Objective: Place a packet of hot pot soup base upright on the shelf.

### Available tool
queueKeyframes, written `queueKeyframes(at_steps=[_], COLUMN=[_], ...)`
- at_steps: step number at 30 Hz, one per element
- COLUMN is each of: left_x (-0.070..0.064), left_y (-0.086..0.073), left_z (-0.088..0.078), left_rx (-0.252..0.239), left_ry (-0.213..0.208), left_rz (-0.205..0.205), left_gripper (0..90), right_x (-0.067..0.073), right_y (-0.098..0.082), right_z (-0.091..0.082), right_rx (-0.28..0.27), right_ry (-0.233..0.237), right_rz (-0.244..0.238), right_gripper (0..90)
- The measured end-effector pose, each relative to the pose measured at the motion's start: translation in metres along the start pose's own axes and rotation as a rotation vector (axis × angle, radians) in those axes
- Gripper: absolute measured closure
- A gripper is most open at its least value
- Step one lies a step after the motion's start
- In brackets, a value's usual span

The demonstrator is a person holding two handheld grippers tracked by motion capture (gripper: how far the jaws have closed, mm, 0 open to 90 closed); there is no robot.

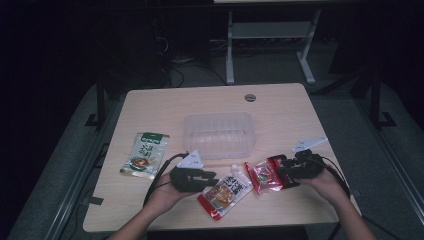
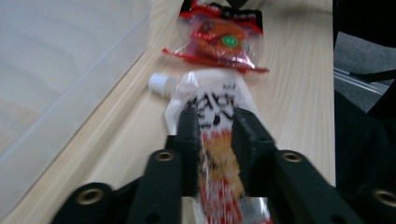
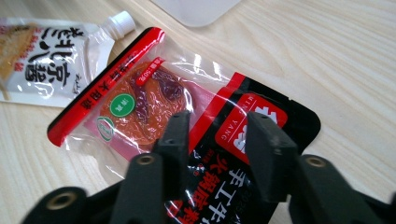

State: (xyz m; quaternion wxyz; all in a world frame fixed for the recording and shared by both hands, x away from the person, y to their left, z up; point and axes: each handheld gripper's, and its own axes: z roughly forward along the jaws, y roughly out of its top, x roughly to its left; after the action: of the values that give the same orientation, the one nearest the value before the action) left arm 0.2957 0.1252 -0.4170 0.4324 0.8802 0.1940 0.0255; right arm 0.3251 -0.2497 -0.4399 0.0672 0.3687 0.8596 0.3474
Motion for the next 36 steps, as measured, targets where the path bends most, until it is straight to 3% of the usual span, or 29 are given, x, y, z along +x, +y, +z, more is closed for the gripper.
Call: queueKeyframes(at_steps=[5, 11, 16, 23, 36], left_x=[0.001, 0.001, -0.002, 0.000, 0.001], left_y=[0.015, 0.030, 0.040, 0.046, 0.045], left_z=[0.020, 0.050, 0.073, 0.100, 0.116], left_rx=[0.010, 0.009, 0.028, 0.041, 0.063], left_ry=[-0.014, -0.048, -0.045, -0.043, -0.039], left_rz=[0.033, 0.055, 0.096, 0.104, 0.124], left_gripper=[89.5, 89.6, 89.6, 89.6, 89.6], right_x=[-0.002, -0.005, -0.008, -0.010, -0.012], right_y=[-0.001, -0.005, -0.007, -0.009, -0.010], right_z=[-0.003, -0.009, -0.010, -0.011, -0.012], right_rx=[-0.012, -0.018, -0.022, -0.026, -0.034], right_ry=[-0.017, -0.041, -0.046, -0.054, -0.059], right_rz=[0.031, 0.049, 0.059, 0.061, 0.068], right_gripper=[45.7, 37.0, 35.2, 34.4, 34.3])
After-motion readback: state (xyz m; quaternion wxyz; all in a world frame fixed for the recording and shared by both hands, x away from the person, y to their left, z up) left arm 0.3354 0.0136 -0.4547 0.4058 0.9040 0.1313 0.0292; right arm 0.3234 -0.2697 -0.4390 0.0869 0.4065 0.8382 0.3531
